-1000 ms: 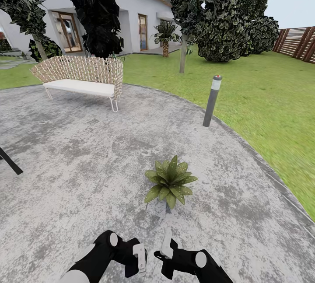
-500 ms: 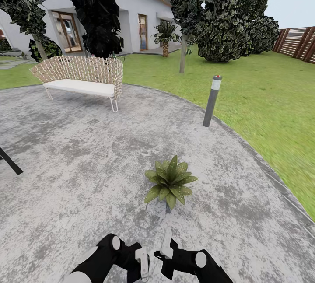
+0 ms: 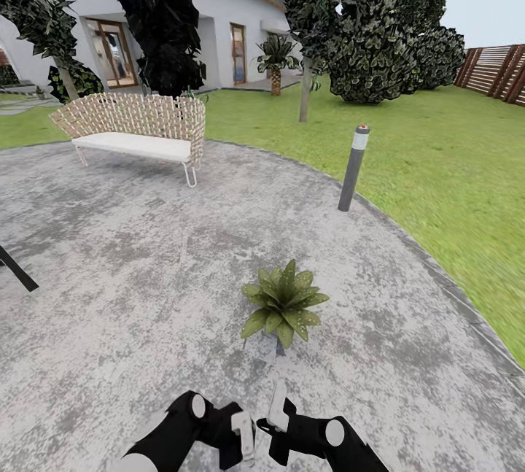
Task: Pick up the pesticide atomizer in the garden and spray insectifuge to fully cover both potted plants in the garden.
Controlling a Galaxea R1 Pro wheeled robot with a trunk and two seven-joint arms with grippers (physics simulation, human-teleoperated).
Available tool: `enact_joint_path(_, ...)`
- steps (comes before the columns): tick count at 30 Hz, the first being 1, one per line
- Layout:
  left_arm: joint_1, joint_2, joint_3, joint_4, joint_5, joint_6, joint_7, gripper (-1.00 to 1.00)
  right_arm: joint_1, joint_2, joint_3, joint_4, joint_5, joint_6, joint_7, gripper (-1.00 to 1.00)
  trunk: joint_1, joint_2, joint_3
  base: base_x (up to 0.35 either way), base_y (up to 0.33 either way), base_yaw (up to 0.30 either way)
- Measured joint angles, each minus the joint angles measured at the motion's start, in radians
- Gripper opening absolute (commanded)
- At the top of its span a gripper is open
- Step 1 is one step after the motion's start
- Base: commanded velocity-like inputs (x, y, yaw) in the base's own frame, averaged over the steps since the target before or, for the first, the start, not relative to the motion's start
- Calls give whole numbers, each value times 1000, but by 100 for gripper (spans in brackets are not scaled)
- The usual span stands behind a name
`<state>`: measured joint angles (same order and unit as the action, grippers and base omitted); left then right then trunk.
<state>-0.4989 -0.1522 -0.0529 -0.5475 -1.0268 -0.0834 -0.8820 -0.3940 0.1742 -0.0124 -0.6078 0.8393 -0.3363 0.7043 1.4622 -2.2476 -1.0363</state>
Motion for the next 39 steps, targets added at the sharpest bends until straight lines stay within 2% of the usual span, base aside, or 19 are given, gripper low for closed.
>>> enact_joint_path(16, -1, -15, -1, 6, 1, 0, 0, -100, 0, 0, 0, 0, 0, 0, 0, -100, 0, 0, 0, 0, 0, 0)
enact_joint_path(26, -1, 5, 6, 6, 0, 0, 1, -100, 0, 0, 0, 0, 0, 0, 0, -100, 0, 0, 0, 0, 0, 0)
enact_joint_path(30, 0, 58, 5, 6, -1, 0, 1, -100, 0, 0, 0, 0, 0, 0, 0, -100, 0, 0, 0, 0, 0, 0)
enact_joint_path(39, 2, 225, 8, 23, -3, 0, 0, -100, 0, 0, 0, 1, 2, 1, 0, -100, 0, 0, 0, 0, 0, 0)
